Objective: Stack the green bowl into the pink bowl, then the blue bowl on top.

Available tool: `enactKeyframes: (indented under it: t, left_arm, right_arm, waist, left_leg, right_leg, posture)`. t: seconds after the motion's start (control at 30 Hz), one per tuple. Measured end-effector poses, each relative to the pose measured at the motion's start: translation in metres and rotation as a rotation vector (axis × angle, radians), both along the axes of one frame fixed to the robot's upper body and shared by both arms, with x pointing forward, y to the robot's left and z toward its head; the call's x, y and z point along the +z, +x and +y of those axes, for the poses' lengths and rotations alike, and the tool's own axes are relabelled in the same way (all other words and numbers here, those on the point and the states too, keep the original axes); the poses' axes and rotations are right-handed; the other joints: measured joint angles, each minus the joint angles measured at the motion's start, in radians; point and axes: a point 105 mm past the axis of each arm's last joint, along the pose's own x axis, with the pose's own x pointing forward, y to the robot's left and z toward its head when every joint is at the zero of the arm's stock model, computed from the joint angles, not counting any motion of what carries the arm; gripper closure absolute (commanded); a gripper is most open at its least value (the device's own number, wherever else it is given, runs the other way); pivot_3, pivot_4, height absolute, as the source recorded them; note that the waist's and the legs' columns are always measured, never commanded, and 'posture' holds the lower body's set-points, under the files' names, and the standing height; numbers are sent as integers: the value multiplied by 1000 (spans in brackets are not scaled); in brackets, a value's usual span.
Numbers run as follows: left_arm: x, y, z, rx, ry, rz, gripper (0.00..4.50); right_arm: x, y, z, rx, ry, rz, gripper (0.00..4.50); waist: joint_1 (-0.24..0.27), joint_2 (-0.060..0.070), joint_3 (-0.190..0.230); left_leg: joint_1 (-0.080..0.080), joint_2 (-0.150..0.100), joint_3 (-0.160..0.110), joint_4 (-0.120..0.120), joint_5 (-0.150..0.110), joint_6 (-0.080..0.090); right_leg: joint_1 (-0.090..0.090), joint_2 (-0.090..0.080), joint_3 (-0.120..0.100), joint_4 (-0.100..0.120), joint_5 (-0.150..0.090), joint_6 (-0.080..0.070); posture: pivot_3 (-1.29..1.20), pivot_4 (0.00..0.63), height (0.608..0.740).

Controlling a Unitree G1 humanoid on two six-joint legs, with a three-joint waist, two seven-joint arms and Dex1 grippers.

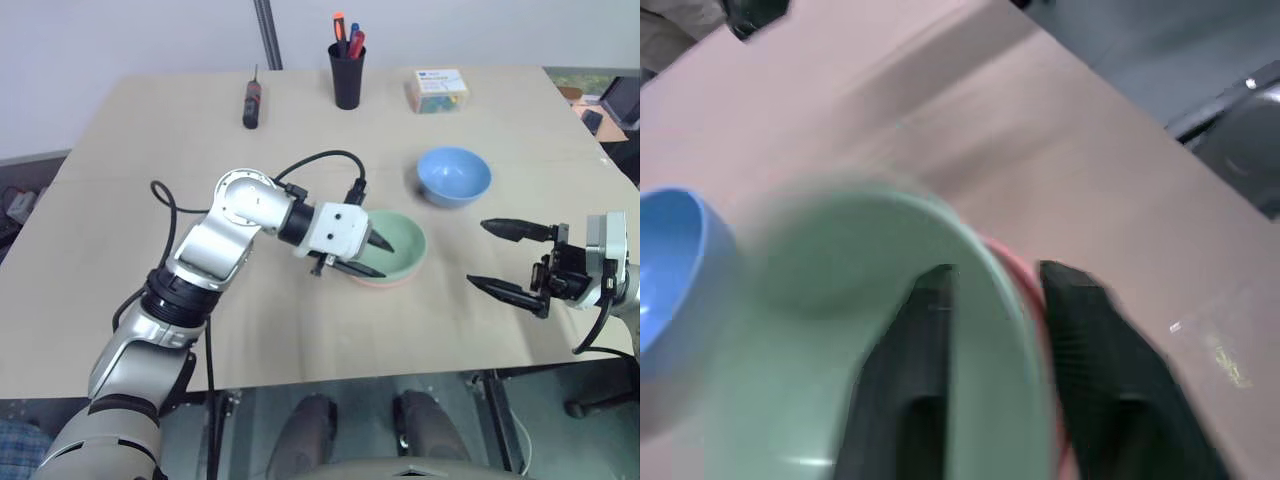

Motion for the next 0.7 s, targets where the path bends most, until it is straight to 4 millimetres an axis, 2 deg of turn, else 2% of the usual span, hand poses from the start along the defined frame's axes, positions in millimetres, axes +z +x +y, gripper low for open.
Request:
enactKeyframes:
  t: [0.07,0.2,0.3,0.33,0.43,0.47,0.53,0.7]
  left_arm:
    - [14,5,-2,40,-100,41,1716]
    - [34,15,14,119,-243,133,1716]
    - [45,20,38,179,-426,213,1716]
    - [48,19,53,215,-519,262,1716]
    - [36,22,85,335,-643,360,1716]
    - [33,22,89,355,-649,370,1716]
    - [21,19,112,433,-669,369,1716]
    - [3,9,157,576,-740,351,1716]
  right_arm:
    - [0,1,-1,-3,0,1,0]
    - [-1,3,-4,-10,-4,10,0]
    - [5,7,-2,3,-17,1,0]
    - [8,11,1,22,-27,0,0]
    - [17,26,4,28,-38,-24,0]
    - [18,28,5,29,-42,-27,0]
    - [21,41,13,48,-71,-29,0]
    - [21,77,19,5,-190,-50,0]
  waist:
    - [0,0,0]
    - [-6,0,0]
    - [-6,0,0]
    - [-9,1,0]
    - [-7,1,0]
    - [-6,0,0]
    - [-3,0,0]
    - [-2,0,0]
  left_leg:
    - [0,0,0,0,0,0]
    - [1,1,0,0,0,0]
    - [1,1,0,0,1,-1]
    - [1,1,1,0,1,-1]
    - [2,2,1,0,1,-1]
    - [2,2,1,0,1,-1]
    - [1,1,1,0,1,-2]
    - [1,1,1,-1,1,-3]
  right_leg:
    - [0,0,0,0,0,0]
    - [0,1,0,1,0,0]
    - [0,0,0,0,0,0]
    - [0,0,1,0,0,0]
    - [0,0,1,1,0,0]
    - [0,0,1,1,0,0]
    - [0,0,1,0,0,0]
    - [-1,-1,0,-1,0,0]
  posture:
    - [0,150,740]
    - [0,150,740]
    - [0,150,740]
    - [0,150,740]
    - [0,150,740]
    - [0,150,740]
    - [0,150,740]
    - [0,150,740]
